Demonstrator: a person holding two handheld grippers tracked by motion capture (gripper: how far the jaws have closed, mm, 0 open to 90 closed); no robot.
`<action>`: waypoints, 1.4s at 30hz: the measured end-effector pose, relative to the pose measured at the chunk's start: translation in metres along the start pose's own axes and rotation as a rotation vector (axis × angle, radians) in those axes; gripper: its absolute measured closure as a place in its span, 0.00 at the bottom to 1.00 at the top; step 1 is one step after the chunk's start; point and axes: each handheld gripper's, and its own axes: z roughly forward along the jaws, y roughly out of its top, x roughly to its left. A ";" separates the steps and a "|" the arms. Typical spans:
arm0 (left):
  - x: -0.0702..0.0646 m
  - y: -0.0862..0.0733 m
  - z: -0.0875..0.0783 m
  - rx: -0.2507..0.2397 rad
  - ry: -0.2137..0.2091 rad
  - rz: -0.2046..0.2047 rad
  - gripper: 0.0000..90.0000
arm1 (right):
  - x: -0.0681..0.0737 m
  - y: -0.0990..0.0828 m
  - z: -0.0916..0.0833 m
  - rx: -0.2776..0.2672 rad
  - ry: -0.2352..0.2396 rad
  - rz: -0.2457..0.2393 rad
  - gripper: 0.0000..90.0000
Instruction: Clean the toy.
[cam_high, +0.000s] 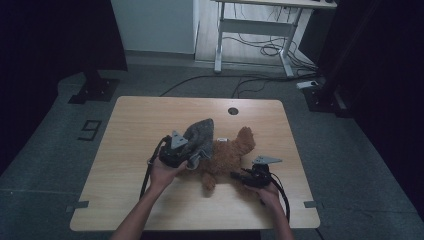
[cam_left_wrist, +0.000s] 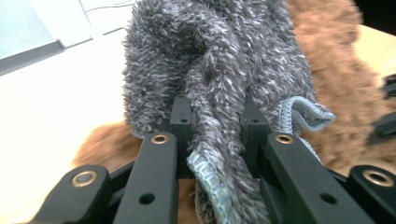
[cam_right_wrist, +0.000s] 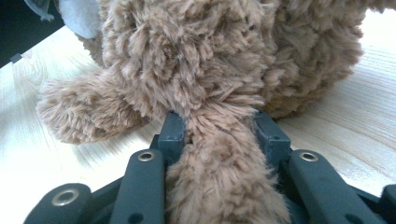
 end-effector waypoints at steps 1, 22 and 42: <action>0.006 -0.003 -0.002 0.004 0.013 -0.010 0.81 | 0.000 0.000 0.000 -0.001 0.001 0.002 0.70; 0.062 -0.081 0.001 0.120 0.005 -0.243 0.81 | 0.000 0.005 0.005 0.012 -0.040 -0.056 0.71; 0.016 0.034 0.047 0.143 -0.103 -0.110 0.81 | -0.003 0.011 0.010 -0.014 -0.100 -0.082 0.71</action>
